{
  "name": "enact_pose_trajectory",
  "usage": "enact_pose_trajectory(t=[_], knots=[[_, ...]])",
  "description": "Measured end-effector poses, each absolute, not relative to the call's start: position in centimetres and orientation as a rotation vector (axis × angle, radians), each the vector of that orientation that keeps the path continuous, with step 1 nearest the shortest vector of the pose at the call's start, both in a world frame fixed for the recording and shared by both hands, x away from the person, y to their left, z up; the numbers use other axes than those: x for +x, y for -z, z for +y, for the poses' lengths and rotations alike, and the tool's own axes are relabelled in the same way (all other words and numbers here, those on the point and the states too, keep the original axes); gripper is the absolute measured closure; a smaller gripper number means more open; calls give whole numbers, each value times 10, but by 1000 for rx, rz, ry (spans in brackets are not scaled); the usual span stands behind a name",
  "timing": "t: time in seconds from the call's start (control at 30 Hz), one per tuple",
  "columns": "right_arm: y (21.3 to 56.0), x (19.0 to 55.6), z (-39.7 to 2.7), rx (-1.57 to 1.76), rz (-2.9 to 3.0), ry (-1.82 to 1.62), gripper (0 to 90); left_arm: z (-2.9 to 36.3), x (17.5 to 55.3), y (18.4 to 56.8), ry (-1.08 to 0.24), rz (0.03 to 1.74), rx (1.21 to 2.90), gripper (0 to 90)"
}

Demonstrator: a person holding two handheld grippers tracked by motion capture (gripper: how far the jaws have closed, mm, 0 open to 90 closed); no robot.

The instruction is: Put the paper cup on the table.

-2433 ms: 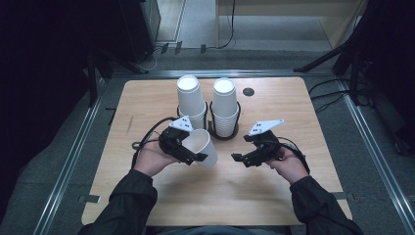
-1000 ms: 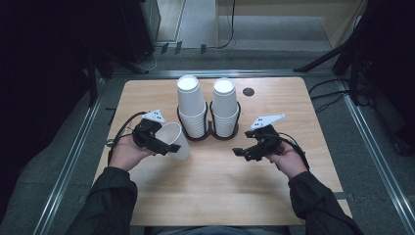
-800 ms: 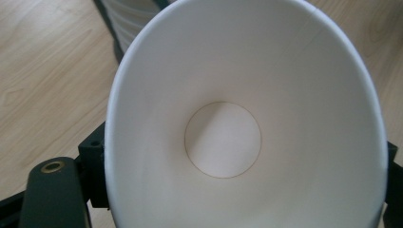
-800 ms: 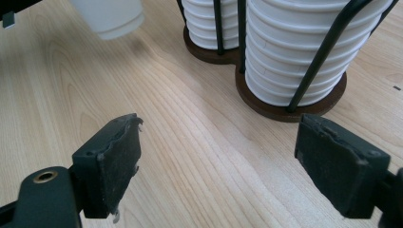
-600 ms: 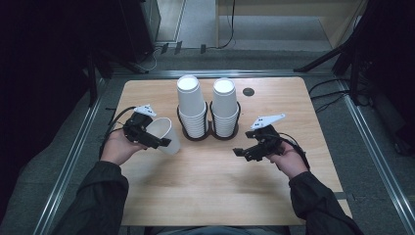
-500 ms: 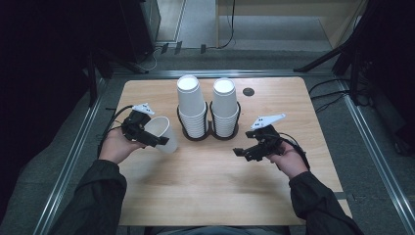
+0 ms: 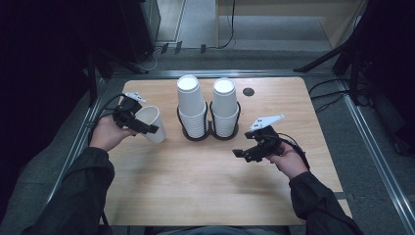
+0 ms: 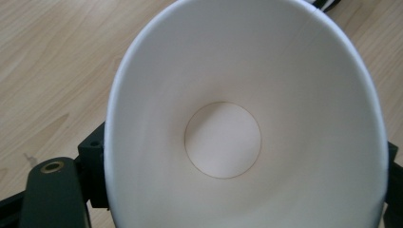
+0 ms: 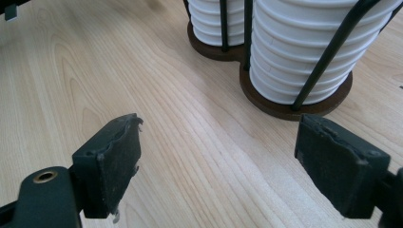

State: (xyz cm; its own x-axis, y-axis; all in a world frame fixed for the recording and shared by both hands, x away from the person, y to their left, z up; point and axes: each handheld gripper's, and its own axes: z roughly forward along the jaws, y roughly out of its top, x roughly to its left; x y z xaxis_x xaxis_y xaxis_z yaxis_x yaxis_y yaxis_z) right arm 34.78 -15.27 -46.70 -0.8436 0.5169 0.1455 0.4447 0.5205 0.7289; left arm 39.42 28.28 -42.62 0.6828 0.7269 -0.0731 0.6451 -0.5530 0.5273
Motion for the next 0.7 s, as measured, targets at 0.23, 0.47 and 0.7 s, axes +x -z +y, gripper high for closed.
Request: enact_pose_trajectory(t=[0.23,0.47,0.7], knots=[[466,348,-155,863,2658,-1258,157,290,408,422,-204,1079,2381,160],[468,348,-155,855,2661,-1243,158,303,425,417,-231,1131,2398,155],[468,347,-156,861,2663,-1239,157,314,438,420,-250,1197,2390,151]])
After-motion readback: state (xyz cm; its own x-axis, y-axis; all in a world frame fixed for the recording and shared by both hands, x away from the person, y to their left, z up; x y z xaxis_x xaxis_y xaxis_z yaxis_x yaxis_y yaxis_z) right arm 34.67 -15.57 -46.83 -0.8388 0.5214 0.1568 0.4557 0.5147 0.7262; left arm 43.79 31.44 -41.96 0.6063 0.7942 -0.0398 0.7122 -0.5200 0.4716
